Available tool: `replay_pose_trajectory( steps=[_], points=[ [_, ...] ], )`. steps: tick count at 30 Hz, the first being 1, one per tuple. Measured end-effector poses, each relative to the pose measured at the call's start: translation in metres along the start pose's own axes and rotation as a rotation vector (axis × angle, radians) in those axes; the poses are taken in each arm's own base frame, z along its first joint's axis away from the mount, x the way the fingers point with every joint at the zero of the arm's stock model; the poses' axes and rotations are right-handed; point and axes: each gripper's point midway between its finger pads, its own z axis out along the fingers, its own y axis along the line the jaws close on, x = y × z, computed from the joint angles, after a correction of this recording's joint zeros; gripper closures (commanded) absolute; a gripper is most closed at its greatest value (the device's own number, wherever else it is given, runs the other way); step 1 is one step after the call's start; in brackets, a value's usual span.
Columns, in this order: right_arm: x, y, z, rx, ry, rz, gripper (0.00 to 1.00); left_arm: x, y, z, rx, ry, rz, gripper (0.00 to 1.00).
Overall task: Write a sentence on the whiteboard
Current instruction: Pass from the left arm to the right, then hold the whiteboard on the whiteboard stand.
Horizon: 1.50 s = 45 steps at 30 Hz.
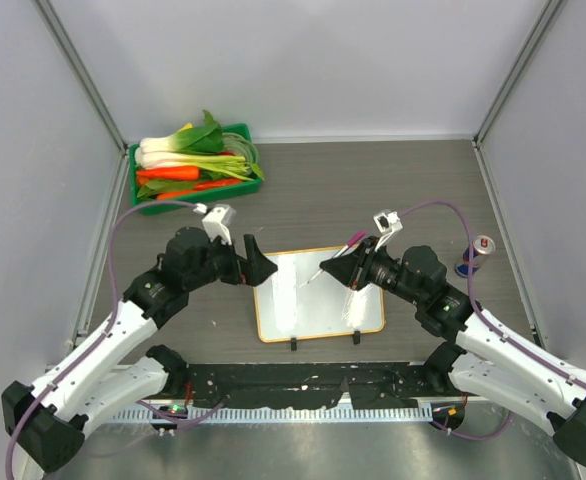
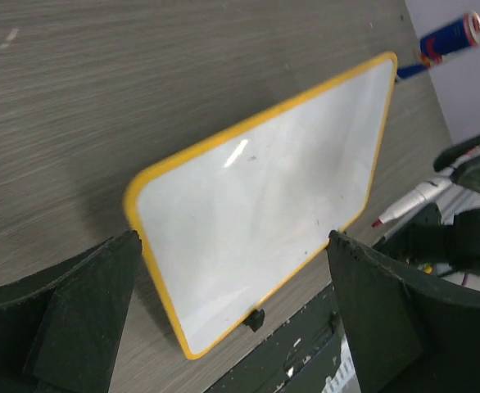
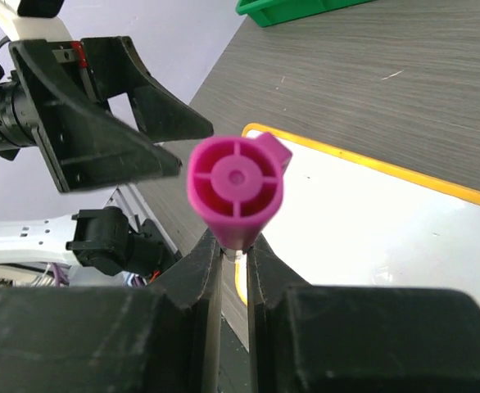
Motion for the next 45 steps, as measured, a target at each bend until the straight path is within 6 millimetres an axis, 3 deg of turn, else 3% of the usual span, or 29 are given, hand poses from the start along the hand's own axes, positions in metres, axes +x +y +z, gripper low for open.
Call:
replay_pose_trajectory(
  steps=[3, 6, 15, 30, 38, 45],
  points=[
    [-0.002, -0.003, 0.000, 0.015, -0.013, -0.010, 0.99, -0.012, 0.021, -0.007, -0.056, -0.055, -0.085, 0.00],
    [-0.003, -0.005, 0.000, 0.026, -0.020, -0.019, 0.99, -0.012, 0.042, -0.011, -0.099, -0.077, -0.166, 0.00],
    [-0.002, -0.011, -0.002, 0.053, -0.021, -0.032, 0.99, 0.029, 0.078, -0.001, -0.090, -0.020, -0.400, 0.00],
    [-0.002, -0.013, -0.002, 0.058, -0.019, -0.049, 0.99, 0.041, 0.075, 0.002, 0.008, -0.022, -0.448, 0.00],
    [-0.001, -0.014, -0.002, 0.060, -0.018, -0.048, 0.99, 0.036, 0.070, 0.003, 0.048, -0.040, -0.443, 0.00],
    [-0.002, -0.013, 0.000, 0.056, -0.022, -0.049, 0.99, 0.046, 0.071, 0.008, 0.083, -0.040, -0.468, 0.00]
  ],
)
